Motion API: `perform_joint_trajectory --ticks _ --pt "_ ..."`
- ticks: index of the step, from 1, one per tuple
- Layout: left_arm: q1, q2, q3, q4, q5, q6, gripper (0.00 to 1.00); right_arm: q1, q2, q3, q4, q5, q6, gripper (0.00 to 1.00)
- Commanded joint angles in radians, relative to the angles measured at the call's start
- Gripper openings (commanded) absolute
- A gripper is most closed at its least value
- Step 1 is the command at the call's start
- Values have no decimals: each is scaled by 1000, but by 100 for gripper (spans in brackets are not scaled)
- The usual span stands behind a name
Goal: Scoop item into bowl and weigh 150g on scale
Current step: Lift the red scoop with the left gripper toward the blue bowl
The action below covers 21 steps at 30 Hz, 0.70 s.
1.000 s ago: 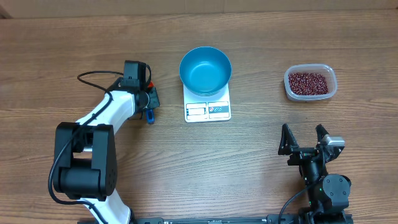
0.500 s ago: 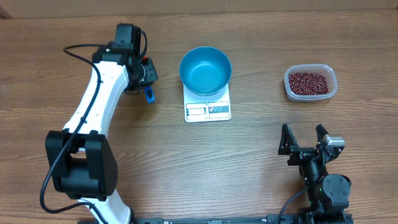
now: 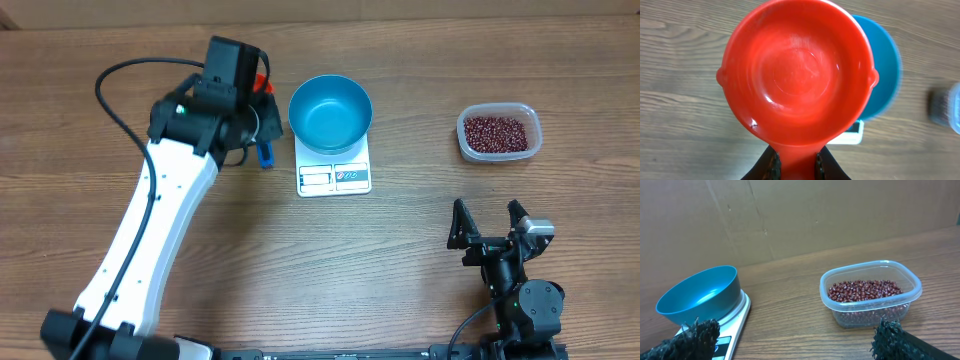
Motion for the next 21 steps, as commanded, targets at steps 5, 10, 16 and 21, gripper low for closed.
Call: perform_joint_trajectory --ticks 5,10,16,21 --pt "-96 -29 20 -35 -19 -253 4 5 -10 -2 7 10 -5 100" --pt "-149 -29 20 -39 -19 -401 4 6 -10 -2 7 -18 8 100" --pt "-182 -29 20 -36 -18 -566 4 6 -10 -2 8 -84 340 100" --pt "-194 -28 20 -36 7 -666 4 6 -10 -2 12 -149 721 100"
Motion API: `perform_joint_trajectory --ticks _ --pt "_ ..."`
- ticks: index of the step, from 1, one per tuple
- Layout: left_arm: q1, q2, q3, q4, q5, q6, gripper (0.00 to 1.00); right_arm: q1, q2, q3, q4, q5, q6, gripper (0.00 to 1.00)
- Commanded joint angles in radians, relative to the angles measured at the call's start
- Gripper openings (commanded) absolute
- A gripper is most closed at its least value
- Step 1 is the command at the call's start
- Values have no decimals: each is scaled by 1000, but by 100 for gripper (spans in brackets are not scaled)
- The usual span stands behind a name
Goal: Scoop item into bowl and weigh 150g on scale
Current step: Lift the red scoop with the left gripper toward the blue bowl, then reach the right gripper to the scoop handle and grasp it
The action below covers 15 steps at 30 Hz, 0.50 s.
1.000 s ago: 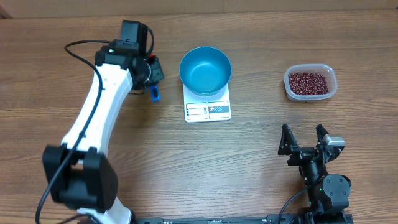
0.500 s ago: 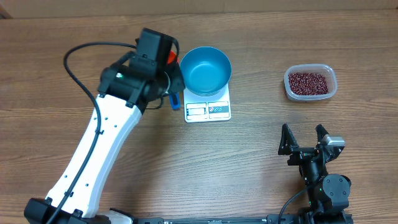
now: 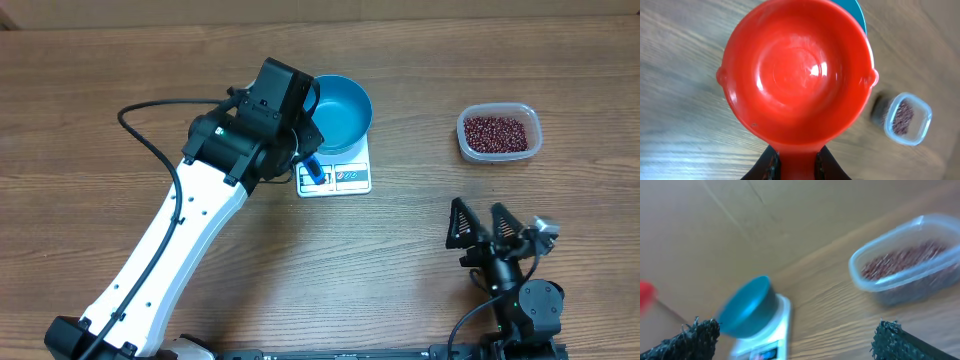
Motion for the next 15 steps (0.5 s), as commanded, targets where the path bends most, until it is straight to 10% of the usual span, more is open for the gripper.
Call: perform_joint_trajectory --ticks 1,15 --pt "-14 -5 19 3 12 -139 4 6 -10 -2 14 -87 402 100" --pt "-35 11 18 3 12 -262 4 6 -10 -2 59 -231 457 100"
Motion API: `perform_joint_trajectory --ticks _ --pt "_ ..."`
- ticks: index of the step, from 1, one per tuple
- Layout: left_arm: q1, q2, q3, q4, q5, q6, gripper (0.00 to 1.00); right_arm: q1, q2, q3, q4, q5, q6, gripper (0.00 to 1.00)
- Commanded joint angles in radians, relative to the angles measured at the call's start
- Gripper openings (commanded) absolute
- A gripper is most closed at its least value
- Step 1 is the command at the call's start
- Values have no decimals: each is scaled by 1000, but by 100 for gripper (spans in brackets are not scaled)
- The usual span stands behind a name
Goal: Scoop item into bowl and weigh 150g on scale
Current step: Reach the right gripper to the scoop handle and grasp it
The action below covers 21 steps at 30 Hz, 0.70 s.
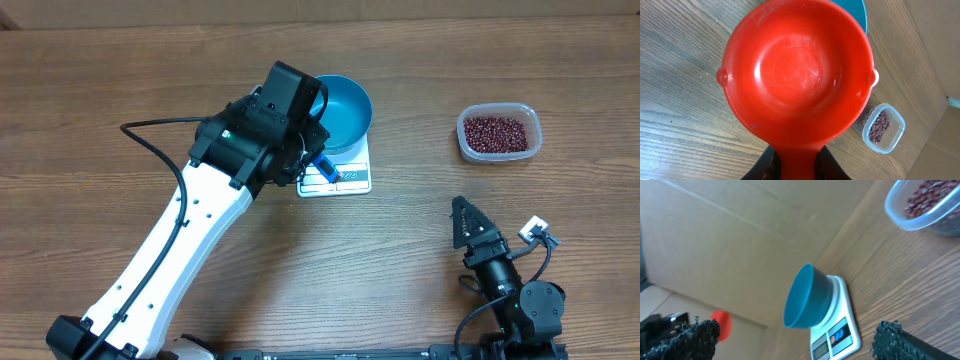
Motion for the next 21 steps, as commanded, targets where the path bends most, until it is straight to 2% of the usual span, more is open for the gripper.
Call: perform_joint_trajectory --ticks 1,4,13,21 --pt "-7 19 18 2 5 -37 4 6 -10 -2 55 -136 -69 100" --pt "-7 53 18 3 44 -28 4 6 -10 -2 105 -244 -154 100" --pt "-7 153 18 54 141 16 4 6 10 43 108 -345 -194 100" --pt "-6 158 18 82 139 12 4 6 218 184 108 -393 -286 100"
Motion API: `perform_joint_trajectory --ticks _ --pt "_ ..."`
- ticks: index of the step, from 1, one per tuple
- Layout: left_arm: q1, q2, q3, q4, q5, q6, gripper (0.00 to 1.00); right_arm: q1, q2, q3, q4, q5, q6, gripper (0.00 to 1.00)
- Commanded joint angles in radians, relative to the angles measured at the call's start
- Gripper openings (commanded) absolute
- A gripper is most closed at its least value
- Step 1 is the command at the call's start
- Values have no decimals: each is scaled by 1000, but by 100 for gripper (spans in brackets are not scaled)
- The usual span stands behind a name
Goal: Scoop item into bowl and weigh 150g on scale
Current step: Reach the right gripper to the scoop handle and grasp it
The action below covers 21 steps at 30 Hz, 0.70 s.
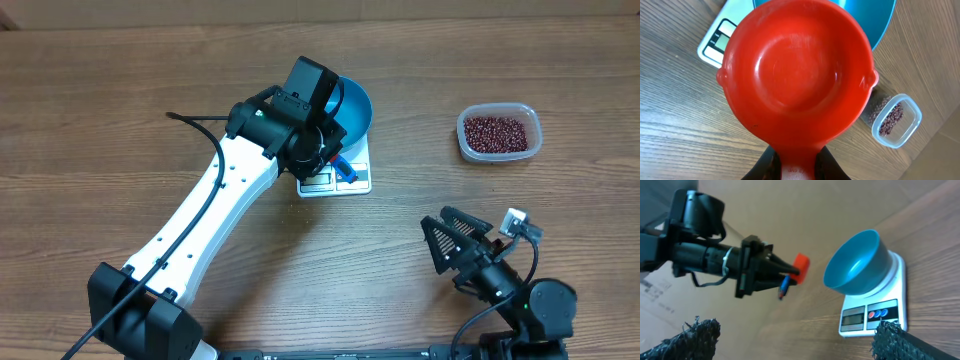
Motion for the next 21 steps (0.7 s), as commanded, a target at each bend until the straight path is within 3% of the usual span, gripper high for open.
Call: perform_joint_trajectory --ticks 1,7,13,21 --pt "-6 2 18 7 9 19 4 6 125 99 7 -44 -63 100" --pt "-6 2 18 8 9 -6 4 16 360 216 8 -83 -64 100" --pt "-6 2 18 7 9 -50 4 123 555 334 34 -70 -90 100" --pt "-6 2 18 4 10 -94 4 341 751 407 89 146 -97 100"
